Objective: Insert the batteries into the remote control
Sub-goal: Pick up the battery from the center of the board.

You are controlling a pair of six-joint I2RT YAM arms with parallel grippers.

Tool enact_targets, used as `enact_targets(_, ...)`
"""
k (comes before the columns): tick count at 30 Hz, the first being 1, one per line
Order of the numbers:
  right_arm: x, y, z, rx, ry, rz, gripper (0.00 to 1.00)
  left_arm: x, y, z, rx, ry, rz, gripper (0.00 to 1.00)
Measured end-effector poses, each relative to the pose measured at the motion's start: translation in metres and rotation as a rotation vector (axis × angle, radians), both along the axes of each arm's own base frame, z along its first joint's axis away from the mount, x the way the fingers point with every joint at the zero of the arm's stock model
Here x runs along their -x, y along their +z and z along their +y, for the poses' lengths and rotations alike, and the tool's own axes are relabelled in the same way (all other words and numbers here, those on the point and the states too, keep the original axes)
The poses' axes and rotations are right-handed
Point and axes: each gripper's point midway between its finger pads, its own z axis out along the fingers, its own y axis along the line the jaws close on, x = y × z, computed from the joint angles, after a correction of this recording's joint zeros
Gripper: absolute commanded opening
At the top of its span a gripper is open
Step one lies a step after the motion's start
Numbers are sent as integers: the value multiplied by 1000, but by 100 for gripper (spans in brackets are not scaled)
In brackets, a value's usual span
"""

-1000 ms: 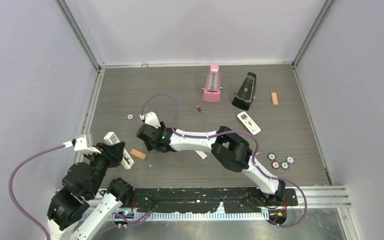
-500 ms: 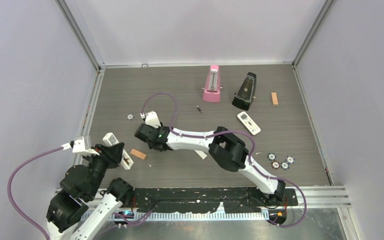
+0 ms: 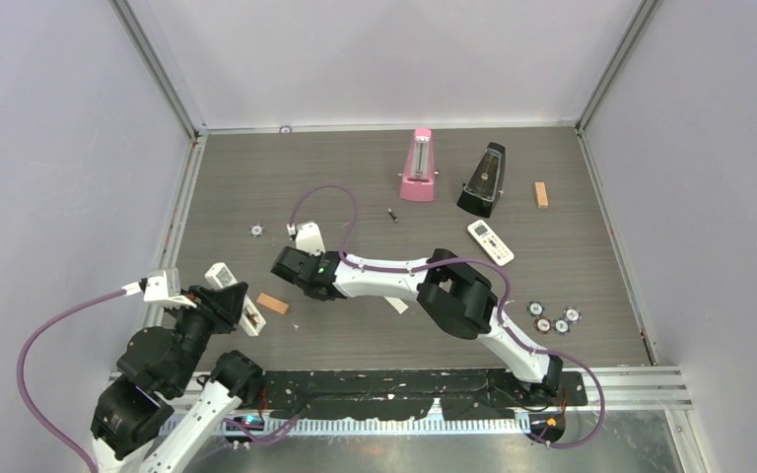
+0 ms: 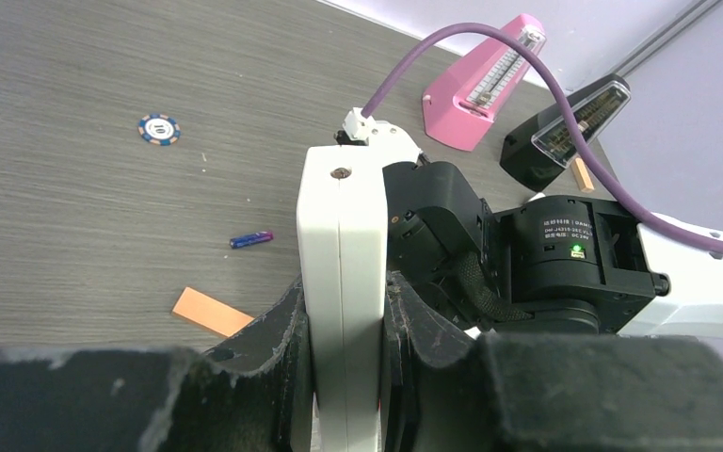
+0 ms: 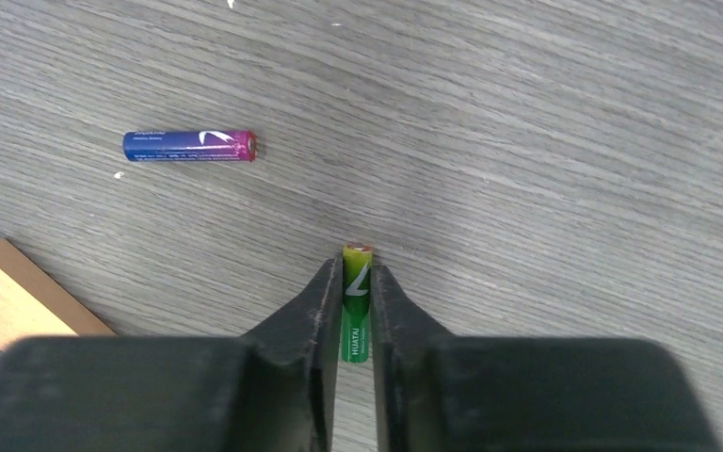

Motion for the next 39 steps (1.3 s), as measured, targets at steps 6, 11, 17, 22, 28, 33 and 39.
enact_targets(6,3,0,-9,5,-12,6,5,2,0,-5,9,-29,2,0)
enact_targets(11,17,1,-41,36,7,13,5,3,-2,-22,22,-113,-1,0)
enact_targets(17,46,32,-101,5,101,6,5,7,-3,-69,64,-349,-33,0)
enact_targets(22,62,87,-122,-158,205,-69,5,17,5,-101,107,-534,-86,0)
enact_targets(28,92,153,-135,-414,375,-162,5,26,22,-124,157,-679,-146,0)
enact_targets(33,127,206,-126,-647,565,-200,5,25,26,-131,196,-697,-153,0)
enact_targets(39,153,237,-112,-808,699,-176,6,9,19,-137,291,-645,-49,0)
